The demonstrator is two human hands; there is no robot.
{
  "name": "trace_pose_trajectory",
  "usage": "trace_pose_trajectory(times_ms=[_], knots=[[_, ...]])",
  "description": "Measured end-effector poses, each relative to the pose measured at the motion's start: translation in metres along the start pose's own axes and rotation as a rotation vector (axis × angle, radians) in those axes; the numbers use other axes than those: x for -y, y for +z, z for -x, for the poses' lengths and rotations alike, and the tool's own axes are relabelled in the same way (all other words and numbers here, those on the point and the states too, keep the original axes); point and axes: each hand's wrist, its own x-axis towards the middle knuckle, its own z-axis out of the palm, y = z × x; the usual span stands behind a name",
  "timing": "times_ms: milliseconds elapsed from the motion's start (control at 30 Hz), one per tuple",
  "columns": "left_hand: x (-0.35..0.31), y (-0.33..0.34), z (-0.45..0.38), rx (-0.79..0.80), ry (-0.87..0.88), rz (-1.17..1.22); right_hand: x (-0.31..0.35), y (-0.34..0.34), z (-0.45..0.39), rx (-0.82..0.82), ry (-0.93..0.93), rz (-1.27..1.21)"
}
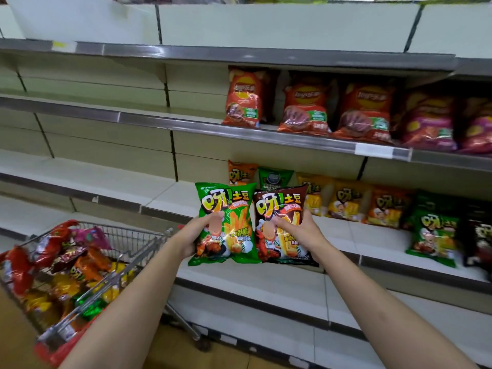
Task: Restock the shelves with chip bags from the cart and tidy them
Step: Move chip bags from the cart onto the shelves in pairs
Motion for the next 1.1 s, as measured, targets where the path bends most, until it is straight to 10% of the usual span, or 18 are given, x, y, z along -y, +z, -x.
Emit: trace_pose_trajectory(times_ms=[1100], knots=[[0.033,0.366,-0.057,0.495,-0.018,-0.125,-0.138,-0.303,0.129,-0.543,0.207,-0.082]])
